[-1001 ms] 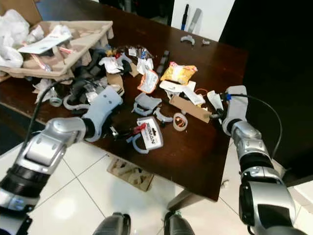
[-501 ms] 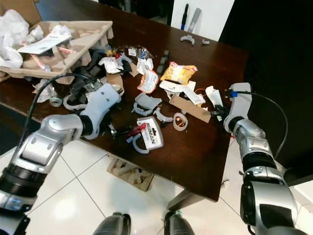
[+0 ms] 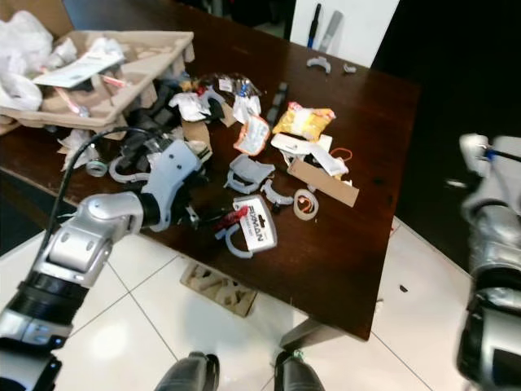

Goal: Picking trash to rubbish bin

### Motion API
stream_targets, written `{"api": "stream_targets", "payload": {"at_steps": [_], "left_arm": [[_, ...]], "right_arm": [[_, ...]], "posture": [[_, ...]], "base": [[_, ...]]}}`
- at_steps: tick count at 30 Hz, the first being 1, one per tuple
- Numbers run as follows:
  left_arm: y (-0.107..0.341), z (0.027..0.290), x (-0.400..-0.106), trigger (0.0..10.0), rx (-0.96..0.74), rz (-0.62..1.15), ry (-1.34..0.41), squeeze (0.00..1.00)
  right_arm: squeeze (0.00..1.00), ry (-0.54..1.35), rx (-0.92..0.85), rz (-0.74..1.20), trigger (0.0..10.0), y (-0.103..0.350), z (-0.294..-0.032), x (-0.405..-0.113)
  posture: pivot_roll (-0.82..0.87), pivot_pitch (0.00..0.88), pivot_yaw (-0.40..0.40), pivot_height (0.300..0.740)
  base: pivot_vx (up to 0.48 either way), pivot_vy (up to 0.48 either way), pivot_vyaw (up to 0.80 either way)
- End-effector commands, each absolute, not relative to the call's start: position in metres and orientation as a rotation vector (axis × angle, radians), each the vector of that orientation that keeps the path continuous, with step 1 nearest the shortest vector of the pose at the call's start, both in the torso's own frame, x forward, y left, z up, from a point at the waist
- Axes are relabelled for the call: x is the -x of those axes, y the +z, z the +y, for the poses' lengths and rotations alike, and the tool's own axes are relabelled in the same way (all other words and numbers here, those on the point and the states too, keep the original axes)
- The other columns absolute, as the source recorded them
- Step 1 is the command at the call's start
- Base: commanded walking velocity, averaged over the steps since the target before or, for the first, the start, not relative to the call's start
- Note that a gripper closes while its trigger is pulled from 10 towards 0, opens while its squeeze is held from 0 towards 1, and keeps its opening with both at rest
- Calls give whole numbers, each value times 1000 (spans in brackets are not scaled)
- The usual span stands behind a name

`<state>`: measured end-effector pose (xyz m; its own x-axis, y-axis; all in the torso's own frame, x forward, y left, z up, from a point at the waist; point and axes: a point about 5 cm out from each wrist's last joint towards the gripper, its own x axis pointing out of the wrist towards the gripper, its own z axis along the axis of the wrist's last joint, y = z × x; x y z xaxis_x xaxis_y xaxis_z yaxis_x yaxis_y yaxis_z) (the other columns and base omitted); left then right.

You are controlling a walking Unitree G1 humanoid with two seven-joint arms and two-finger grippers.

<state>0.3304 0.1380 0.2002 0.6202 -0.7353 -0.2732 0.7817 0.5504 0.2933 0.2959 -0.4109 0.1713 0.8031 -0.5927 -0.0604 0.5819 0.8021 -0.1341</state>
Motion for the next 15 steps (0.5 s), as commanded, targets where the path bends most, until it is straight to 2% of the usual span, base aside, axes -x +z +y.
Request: {"api": "stream_targets", "payload": {"at_steps": [1, 5, 10, 13, 15], "left_arm": [[196, 129, -327, 10000, -393, 118, -959, 0], [192, 126, -324, 10000, -418, 137, -1025, 0], [190, 126, -323, 10000, -427, 137, -1049, 0], [191, 127, -323, 10000, -420, 145, -1097, 0], [191, 129, -325, 10000, -428, 151, -1095, 0]], "right_arm": [[0, -733, 95, 191, 10000, 149, -430, -269], [0, -877, 71, 393, 10000, 98, -449, -210], [0, -918, 65, 512, 10000, 70, -447, -184], [0, -904, -18, 718, 10000, 9, -417, -144], [0, -886, -38, 766, 10000, -4, -407, -135]], "posture": [[93, 236, -85, 740], [85, 235, -77, 740], [83, 236, -74, 740], [84, 248, -61, 740], [82, 250, -58, 740]], "base": [[0, 0, 0], [0, 0, 0], [0, 0, 0], [0, 0, 0], [0, 0, 0]]}}
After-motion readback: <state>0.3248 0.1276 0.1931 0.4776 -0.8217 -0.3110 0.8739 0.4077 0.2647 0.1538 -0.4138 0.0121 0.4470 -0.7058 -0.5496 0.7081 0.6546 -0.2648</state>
